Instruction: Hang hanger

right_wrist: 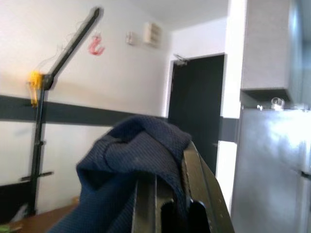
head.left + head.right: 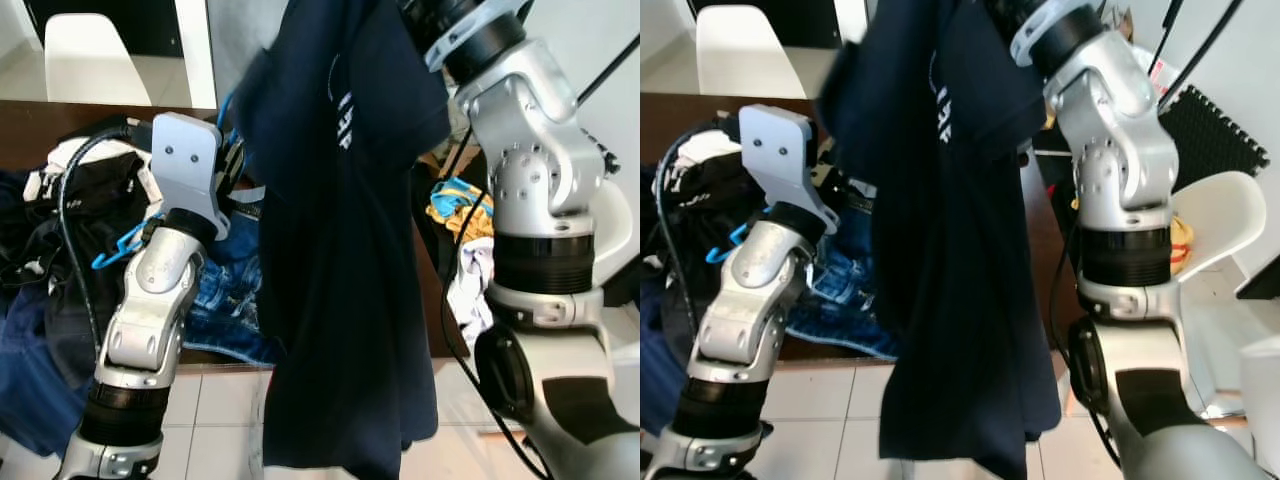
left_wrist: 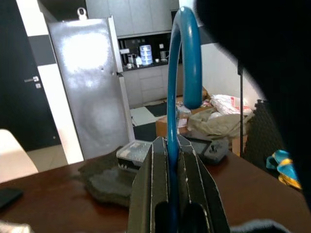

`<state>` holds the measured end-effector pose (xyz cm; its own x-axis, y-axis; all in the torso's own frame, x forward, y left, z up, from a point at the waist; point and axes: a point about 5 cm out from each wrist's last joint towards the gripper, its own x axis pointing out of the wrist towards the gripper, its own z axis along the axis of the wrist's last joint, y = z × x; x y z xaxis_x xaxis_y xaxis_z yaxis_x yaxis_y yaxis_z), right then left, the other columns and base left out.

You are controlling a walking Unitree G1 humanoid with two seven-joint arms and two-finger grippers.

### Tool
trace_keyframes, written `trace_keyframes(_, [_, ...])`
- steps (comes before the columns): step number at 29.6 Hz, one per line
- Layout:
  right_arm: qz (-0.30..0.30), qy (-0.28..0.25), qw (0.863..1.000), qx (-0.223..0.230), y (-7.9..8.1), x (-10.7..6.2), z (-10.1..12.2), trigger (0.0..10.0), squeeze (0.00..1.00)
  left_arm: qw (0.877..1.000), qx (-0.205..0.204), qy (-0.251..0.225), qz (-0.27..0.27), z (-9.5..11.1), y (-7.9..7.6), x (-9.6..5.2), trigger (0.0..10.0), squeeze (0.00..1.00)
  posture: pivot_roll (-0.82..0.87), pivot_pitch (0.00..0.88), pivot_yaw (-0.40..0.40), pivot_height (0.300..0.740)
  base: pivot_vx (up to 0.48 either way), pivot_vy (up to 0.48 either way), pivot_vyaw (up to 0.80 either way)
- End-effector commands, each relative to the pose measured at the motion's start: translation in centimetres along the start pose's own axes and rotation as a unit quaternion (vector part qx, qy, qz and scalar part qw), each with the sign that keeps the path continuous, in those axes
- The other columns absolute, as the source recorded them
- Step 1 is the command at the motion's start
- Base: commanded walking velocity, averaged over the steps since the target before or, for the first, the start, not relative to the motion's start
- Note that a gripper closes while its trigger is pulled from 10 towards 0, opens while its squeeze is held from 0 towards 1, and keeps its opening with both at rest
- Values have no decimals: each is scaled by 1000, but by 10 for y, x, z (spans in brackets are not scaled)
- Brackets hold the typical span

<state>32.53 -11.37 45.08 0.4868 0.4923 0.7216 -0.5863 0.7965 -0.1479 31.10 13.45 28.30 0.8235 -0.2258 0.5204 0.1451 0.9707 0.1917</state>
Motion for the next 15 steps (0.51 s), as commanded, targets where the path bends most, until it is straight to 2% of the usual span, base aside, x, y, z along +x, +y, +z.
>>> trace_keyframes(1, [-39,-92,995,-1,-18,13,47,10000,0,1000,-5,2,-9,-1,-7,-2,10000,0,70,116,-94,740,416,0,0])
trace_keyframes(2, [-39,-92,995,-1,-18,13,47,10000,0,1000,-5,2,-9,-1,-7,-2,10000,0,70,116,-94,740,416,0,0])
trace_keyframes(4, [-52,-46,997,-16,-24,16,36,10000,0,1000,-7,3,-10,-1,-9,-4,10000,0,70,119,-99,740,416,0,0])
trace_keyframes(6, [-52,-46,997,-16,-24,16,36,10000,0,1000,-7,3,-10,-1,-9,-4,10000,0,70,119,-99,740,416,0,0])
trace_keyframes(7, [-40,41,997,-55,-21,9,4,10000,0,1000,-8,4,-10,-2,-10,-4,10000,0,71,119,-99,740,416,0,0])
trace_keyframes(8, [-40,41,997,-55,-21,9,4,10000,0,1000,-8,4,-10,-2,-10,-4,10000,0,71,119,-99,740,416,0,0])
trace_keyframes(9, [-23,146,985,-87,-17,-8,-37,10000,0,1000,-8,5,-8,-2,-10,-5,10000,0,74,124,-99,740,412,0,0])
trace_keyframes(10, [13,250,962,-112,-9,-32,-78,10000,0,1000,-7,4,-4,-1,-9,-6,10000,0,79,130,-96,740,416,0,0])
trace_keyframes(11, [13,250,962,-112,-9,-32,-78,10000,0,1000,-7,4,-4,-1,-9,-6,10000,0,79,130,-96,740,416,0,0])
trace_keyframes(12, [39,313,941,-123,-3,-51,-102,10000,0,1000,-7,4,-1,0,-7,-7,10000,0,83,135,-93,740,416,0,0])
trace_keyframes(13, [83,385,910,-131,5,-81,-125,10000,0,1000,-8,8,8,0,-4,-7,10000,0,87,142,-86,740,0,0,0])
trace_keyframes(14, [83,385,910,-131,5,-81,-125,10000,0,1000,-8,8,8,0,-4,-7,10000,0,87,142,-86,740,0,0,0])
trace_keyframes(15, [113,428,886,-140,10,-103,-138,10000,0,1000,-5,11,14,0,-1,-7,10000,0,87,145,-84,740,0,0,0])
